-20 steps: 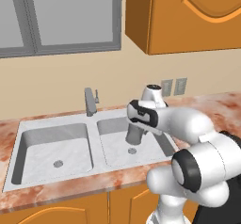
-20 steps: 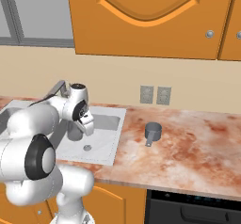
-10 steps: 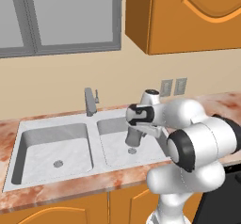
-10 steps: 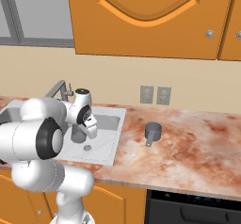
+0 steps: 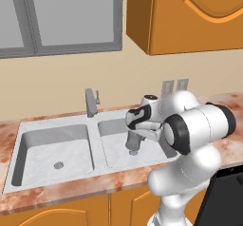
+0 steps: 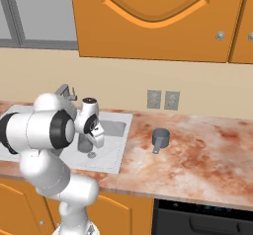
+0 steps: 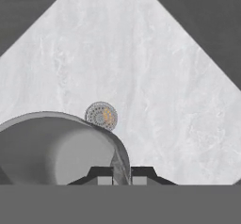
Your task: Move any existing items from the left basin to the right basin for drying. Then move the measuring cup from the counter to the left basin of the sink for washing.
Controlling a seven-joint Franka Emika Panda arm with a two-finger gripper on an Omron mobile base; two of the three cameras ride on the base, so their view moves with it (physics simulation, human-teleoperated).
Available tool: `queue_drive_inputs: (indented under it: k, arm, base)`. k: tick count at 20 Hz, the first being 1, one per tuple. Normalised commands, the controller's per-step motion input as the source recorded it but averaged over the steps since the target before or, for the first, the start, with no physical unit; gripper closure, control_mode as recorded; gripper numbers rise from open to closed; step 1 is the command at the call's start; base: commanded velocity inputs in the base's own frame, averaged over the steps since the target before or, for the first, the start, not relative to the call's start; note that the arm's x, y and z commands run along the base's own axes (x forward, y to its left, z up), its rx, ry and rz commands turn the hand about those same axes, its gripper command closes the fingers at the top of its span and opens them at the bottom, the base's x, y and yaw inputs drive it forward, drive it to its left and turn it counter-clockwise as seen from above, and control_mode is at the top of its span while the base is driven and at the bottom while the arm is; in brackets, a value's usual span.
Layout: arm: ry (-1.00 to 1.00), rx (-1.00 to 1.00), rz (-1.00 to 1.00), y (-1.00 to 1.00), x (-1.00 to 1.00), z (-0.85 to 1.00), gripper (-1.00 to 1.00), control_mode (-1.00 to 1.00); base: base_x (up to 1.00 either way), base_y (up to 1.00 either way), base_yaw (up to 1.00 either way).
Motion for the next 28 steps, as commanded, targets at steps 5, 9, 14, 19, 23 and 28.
queue_drive_inputs:
  k: [5, 9, 14, 19, 23, 28]
  arm:
    - [0.02, 0.0, 0.0, 0.0, 0.16, -0.27, 1.0, -1.0]
    - [0.0, 0.0, 0.0, 0.0, 0.11, -0.19, 1.0, -1.0]
    - [0.0, 0.0, 0.0, 0.0, 0.06, -0.17, 1.0, -1.0]
    - [0.0, 0.0, 0.0, 0.02, 0.06, -0.22, -1.0, -1.0]
    - [0.0, 0.0, 0.0, 0.01, 0.01, -0.09, -1.0, -1.0]
    - [-0.01, 0.0, 0.0, 0.0, -0.04, 0.03, -1.0, -1.0]
  base:
    - [0.0, 0.0, 0.0]
    - [0.0, 0.0, 0.0]
    - [0.0, 0.0, 0.0]
    - [0.0, 0.0, 0.0]
    - [0.0, 0.0, 0.0]
    - [0.0, 0.0, 0.0]
